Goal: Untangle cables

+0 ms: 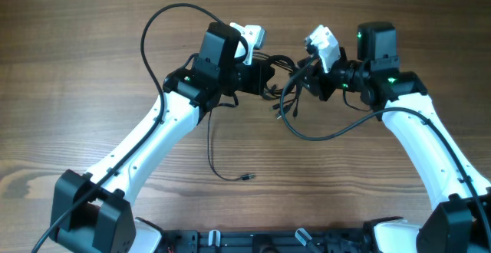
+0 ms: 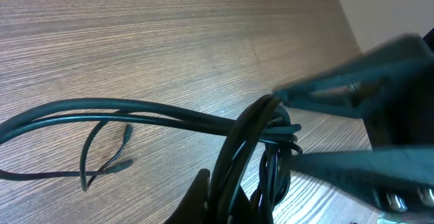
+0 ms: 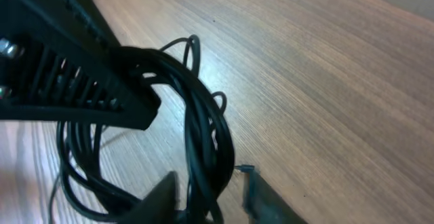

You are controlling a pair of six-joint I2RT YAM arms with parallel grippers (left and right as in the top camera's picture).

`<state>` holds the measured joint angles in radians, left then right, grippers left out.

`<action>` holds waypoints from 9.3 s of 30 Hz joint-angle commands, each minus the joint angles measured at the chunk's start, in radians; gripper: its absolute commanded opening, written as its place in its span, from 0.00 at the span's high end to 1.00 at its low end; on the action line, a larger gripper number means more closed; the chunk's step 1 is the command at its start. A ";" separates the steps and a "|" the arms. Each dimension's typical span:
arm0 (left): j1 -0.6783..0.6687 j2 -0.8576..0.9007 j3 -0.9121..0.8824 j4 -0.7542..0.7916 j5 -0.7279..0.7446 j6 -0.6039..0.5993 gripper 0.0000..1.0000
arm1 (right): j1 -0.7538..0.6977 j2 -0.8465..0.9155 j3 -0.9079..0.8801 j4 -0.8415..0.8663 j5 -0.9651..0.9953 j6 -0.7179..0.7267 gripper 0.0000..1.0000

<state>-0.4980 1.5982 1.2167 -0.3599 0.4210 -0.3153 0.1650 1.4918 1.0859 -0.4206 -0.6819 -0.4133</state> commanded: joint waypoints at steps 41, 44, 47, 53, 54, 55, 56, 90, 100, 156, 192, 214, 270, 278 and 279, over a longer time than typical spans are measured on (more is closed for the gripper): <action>0.107 0.001 0.020 -0.008 0.190 -0.033 0.96 | -0.060 0.174 0.000 0.147 0.271 0.373 0.14; 0.107 0.001 0.019 -0.008 0.215 -0.032 0.96 | -0.060 0.227 0.000 0.266 0.293 0.452 0.13; 0.107 0.001 0.019 -0.008 0.300 -0.029 0.96 | -0.068 0.243 0.000 0.335 0.355 0.571 0.16; 0.107 0.001 0.019 -0.084 0.304 0.022 0.96 | -0.374 0.240 0.006 0.264 0.457 0.847 0.21; 0.107 0.001 0.019 -0.087 0.304 0.024 0.96 | -0.437 0.240 0.006 0.216 0.457 0.842 0.22; 0.107 0.001 0.019 -0.082 0.304 0.024 0.96 | -0.477 0.240 0.006 0.184 0.457 0.830 0.22; 0.107 0.001 0.019 -0.074 0.303 0.024 0.96 | -0.522 0.240 0.006 0.141 0.457 0.815 0.22; -0.068 0.002 0.019 0.011 -0.296 -0.692 0.96 | 0.032 0.240 0.006 0.181 -0.241 1.489 0.23; -0.060 0.002 0.019 0.011 -0.303 -0.624 0.51 | 0.030 0.240 0.006 0.169 -0.125 1.090 0.96; -0.017 0.191 0.022 -0.264 -0.168 -0.159 0.75 | -0.101 0.029 0.006 0.030 -0.095 0.441 0.96; -0.004 0.072 0.021 0.099 -0.262 -0.634 0.96 | -0.100 0.030 0.005 -0.138 -0.195 0.517 0.30; -0.004 0.072 0.020 0.094 0.002 -0.028 0.96 | -0.084 0.031 0.005 -0.021 -0.044 0.398 0.44; 0.260 0.072 0.020 0.955 0.787 -1.449 0.96 | 0.161 0.418 -0.153 1.353 0.356 0.832 0.96; 0.265 0.072 0.019 0.694 0.748 -0.872 0.96 | -0.218 0.387 -0.153 1.367 -0.610 1.346 0.96; 0.250 0.072 0.019 0.638 0.724 -0.813 0.96 | -0.225 0.387 -0.153 1.381 -0.658 1.371 0.96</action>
<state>-0.2161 1.6718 1.2343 0.3904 1.1870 -1.4384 -0.0166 1.8969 0.9249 0.9302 -1.0031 0.7227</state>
